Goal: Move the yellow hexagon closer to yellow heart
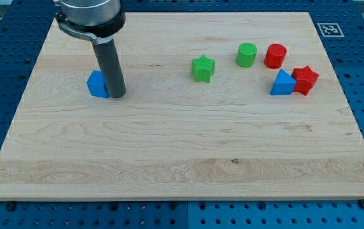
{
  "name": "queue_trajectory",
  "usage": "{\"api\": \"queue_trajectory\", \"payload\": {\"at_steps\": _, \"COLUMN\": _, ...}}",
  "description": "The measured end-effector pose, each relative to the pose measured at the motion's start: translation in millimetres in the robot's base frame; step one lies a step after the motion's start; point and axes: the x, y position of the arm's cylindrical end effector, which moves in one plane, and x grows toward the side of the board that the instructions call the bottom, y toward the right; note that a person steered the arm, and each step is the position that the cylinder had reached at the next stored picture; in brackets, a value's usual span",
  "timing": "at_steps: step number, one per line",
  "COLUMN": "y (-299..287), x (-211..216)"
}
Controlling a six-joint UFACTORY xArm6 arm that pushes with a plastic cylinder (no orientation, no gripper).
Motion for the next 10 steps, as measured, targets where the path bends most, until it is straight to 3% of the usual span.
{"api": "queue_trajectory", "payload": {"at_steps": 3, "y": 202.1, "x": -1.7}}
{"api": "queue_trajectory", "payload": {"at_steps": 4, "y": 218.2, "x": -5.1}}
{"api": "queue_trajectory", "payload": {"at_steps": 7, "y": 217.5, "x": -38.0}}
{"api": "queue_trajectory", "payload": {"at_steps": 10, "y": 159.0, "x": -52.8}}
